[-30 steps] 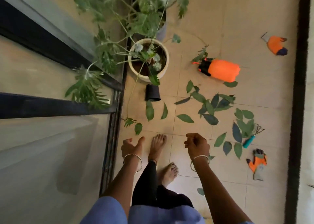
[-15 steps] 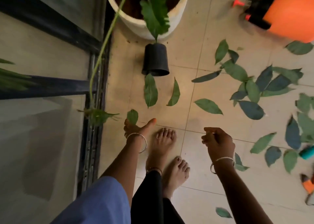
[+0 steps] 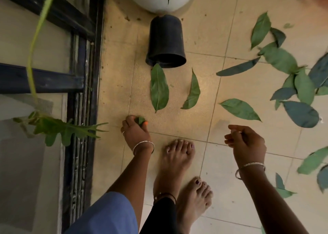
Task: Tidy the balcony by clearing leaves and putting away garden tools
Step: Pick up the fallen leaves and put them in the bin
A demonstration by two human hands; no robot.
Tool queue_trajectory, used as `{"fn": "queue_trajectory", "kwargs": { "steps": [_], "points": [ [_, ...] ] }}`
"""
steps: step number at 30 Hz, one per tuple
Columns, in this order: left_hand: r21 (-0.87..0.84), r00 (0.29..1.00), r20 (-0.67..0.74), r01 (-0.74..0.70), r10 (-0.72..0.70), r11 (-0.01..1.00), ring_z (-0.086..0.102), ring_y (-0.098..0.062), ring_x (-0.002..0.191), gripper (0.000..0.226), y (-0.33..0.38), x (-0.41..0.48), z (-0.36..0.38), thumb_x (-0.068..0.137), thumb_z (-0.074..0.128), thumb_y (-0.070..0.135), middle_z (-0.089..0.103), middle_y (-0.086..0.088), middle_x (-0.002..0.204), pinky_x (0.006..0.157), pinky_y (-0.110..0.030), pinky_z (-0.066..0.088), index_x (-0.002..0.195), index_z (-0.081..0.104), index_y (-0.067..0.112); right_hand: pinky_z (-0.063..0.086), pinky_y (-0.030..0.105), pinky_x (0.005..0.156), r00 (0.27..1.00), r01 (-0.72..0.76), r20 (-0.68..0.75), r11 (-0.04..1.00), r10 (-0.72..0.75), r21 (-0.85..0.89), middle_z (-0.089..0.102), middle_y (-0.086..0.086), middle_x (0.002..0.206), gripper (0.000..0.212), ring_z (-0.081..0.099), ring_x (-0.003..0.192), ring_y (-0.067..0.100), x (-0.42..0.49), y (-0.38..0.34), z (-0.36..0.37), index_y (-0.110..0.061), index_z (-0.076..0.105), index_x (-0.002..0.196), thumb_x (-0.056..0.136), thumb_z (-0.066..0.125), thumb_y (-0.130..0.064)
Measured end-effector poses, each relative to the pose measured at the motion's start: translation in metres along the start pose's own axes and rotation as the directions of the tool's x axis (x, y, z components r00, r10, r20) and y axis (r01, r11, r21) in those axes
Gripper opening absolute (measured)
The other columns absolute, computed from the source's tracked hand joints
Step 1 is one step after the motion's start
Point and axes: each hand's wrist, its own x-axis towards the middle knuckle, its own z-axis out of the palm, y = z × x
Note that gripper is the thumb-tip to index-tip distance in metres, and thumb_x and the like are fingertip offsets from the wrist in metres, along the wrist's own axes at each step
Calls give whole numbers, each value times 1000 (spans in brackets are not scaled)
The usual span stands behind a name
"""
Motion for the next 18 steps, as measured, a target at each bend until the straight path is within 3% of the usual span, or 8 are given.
{"fn": "queue_trajectory", "kwargs": {
  "steps": [4,8,10,11,14,16,18],
  "points": [
    [-113,995,-61,-83,77,990,56,-35,97,11,-1,8,3,89,60,3,62,-16,100,71,-35,38,99,58,3,60,44,74,1000,-22,22,1000,22,-9,72,2,73,20,70,66,15,-6,9,6,-22,71,95,96,54,-11],
    [-308,987,-160,-42,-9,951,52,-15,71,32,45,16,-4,85,45,-11,56,-10,99,63,-15,34,112,50,5,60,43,72,999,-28,19,1000,28,5,72,0,72,19,70,65,13,-7,13,4,-20,71,96,96,53,-12],
    [-365,986,-166,-70,10,928,45,-10,64,27,69,21,-3,93,46,1,56,-8,97,58,-16,37,119,46,6,60,42,72,999,-32,7,999,32,27,72,2,73,19,70,65,14,-5,13,1,-18,71,97,97,53,-11],
    [-382,989,-138,-94,44,919,48,-13,68,29,80,23,0,97,49,17,56,-7,99,61,-24,42,123,44,6,60,42,72,999,-36,-3,999,36,37,72,3,73,19,70,66,15,-3,14,-1,-18,71,97,97,53,-11],
    [-255,993,44,-96,111,962,59,-29,94,84,100,25,12,83,51,72,55,-11,122,80,-40,48,138,31,12,59,42,73,998,-46,-34,997,48,61,72,4,75,19,71,70,19,5,17,-8,-20,70,97,97,53,-12],
    [-92,989,126,-65,76,994,56,-32,105,96,107,24,20,72,58,78,47,-11,130,88,-44,44,138,27,16,59,42,74,997,-52,-51,996,56,79,72,5,76,20,71,71,21,11,19,-13,-20,71,97,97,52,-12],
    [-6,983,130,-127,127,992,56,-34,103,79,108,22,29,76,61,70,47,-10,123,83,-43,43,128,34,16,59,41,73,996,-55,-65,993,62,104,72,6,76,20,70,72,22,16,20,-17,-21,70,97,98,52,-12]
  ]
}}
